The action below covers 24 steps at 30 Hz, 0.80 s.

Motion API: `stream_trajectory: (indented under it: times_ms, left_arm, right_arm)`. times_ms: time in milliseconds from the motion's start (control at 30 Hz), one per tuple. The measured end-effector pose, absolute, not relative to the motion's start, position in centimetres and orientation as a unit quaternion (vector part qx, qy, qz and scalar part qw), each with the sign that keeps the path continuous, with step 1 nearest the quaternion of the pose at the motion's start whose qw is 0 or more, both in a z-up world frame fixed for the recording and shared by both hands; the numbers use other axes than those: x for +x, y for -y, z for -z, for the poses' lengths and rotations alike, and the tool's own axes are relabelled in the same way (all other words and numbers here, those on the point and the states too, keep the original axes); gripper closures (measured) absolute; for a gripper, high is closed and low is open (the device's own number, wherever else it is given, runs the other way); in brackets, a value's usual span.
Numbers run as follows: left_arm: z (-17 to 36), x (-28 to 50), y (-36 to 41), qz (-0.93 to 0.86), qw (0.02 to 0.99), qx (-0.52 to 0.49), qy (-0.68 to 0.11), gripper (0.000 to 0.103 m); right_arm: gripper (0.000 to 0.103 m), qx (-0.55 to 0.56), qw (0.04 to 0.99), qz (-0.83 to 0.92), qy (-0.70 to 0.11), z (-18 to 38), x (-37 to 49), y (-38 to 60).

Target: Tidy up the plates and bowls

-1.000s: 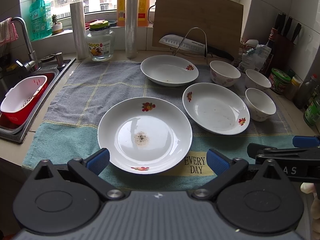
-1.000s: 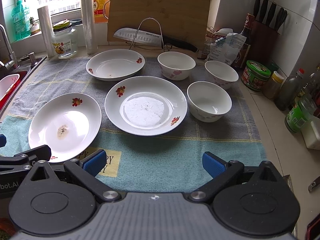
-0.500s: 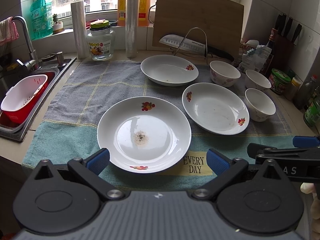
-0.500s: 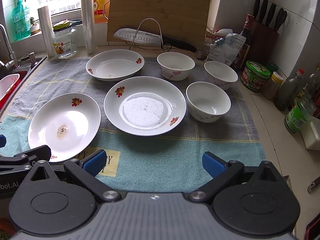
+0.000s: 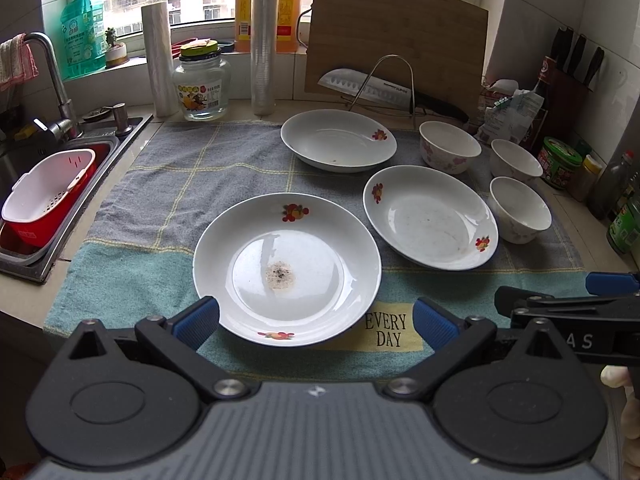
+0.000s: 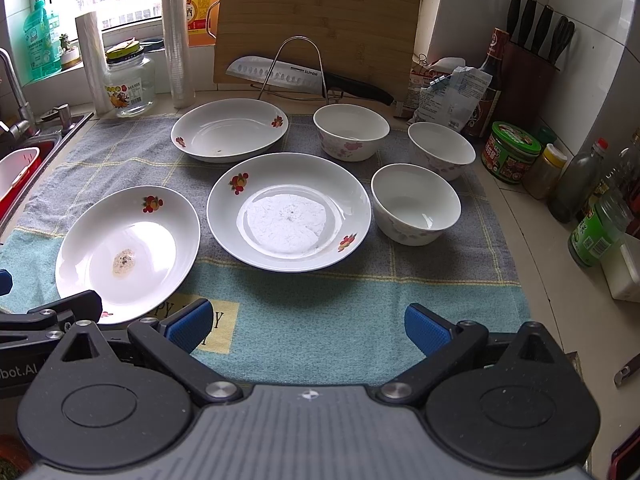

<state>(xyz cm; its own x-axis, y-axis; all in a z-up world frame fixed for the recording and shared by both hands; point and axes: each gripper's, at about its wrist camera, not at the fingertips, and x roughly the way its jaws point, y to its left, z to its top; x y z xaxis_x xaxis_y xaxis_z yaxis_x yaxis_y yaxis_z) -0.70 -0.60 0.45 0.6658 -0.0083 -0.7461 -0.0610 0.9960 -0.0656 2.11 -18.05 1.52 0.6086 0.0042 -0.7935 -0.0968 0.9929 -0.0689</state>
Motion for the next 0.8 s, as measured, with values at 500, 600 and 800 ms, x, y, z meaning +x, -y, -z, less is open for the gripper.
stream_trajectory:
  times_ms: [500, 600, 800]
  left_arm:
    - [-0.41, -0.56, 0.87, -0.024, 0.911, -0.043, -0.41, 0.001]
    - [-0.35, -0.48, 0.96, -0.025, 0.911, -0.044, -0.409, 0.001]
    - [-0.1, -0.25, 1.31, -0.02, 0.913, -0.046, -0.406, 0.001]
  right_arm:
    - [0.0, -0.054, 0.894, -0.036, -0.443, -1.27, 2.66, 18.16]
    - [0.0, -0.053, 0.894, -0.036, -0.443, -1.19, 2.73, 18.23]
    - [0.0, -0.051, 0.895, -0.046, -0.44, -0.88, 2.98, 18.61]
